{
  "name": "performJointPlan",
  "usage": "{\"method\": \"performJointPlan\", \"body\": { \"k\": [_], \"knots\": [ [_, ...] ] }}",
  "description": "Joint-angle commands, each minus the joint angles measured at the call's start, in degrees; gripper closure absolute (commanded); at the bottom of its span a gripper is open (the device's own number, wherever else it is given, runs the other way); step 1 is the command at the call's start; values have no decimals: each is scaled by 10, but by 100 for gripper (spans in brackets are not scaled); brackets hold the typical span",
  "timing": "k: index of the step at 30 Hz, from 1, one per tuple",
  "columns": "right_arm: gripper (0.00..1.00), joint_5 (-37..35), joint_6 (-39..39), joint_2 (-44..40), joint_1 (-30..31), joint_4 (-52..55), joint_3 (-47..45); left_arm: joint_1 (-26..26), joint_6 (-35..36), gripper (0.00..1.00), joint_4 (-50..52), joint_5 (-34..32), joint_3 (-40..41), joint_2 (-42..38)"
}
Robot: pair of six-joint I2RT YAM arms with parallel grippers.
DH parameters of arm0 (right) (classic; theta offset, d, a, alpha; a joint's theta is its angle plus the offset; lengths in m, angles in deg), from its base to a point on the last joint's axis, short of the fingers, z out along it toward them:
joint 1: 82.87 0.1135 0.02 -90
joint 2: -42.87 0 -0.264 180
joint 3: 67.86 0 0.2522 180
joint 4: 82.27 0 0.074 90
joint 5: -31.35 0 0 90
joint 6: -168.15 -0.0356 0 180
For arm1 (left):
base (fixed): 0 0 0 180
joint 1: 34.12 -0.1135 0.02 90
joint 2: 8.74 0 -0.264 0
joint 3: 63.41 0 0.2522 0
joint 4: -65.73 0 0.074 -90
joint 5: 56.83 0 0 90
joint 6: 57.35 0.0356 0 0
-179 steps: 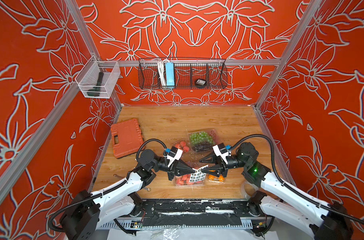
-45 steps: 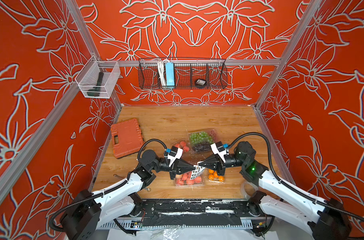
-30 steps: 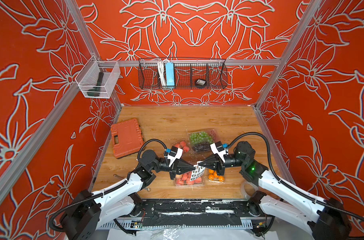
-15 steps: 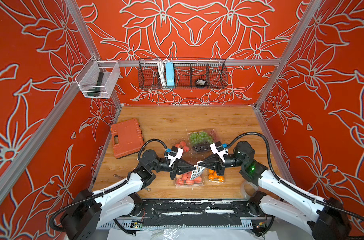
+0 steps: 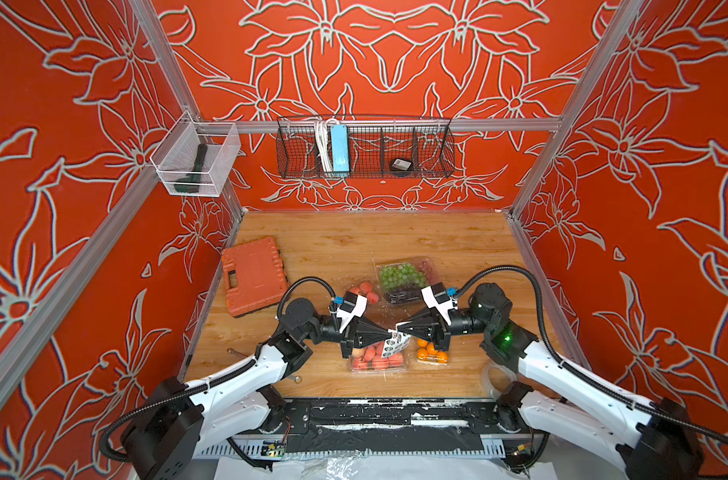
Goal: Label fruit boxes
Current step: Adjust the label sticker.
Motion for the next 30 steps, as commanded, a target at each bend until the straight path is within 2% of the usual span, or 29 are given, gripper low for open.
{"method": "performJointPlan", "body": {
  "k": [1, 9, 30],
  "knots": [
    [87, -2, 2, -8, 3, -12, 3, 1, 4, 100, 0, -7, -13, -6],
    [82, 4, 1, 1, 3, -17, 5, 1, 1, 100, 0, -11, -16, -8],
    [79, 9, -3, 12, 8, -27, 7, 1, -4, 100, -6, -11, -19, 3]
  ]
}}
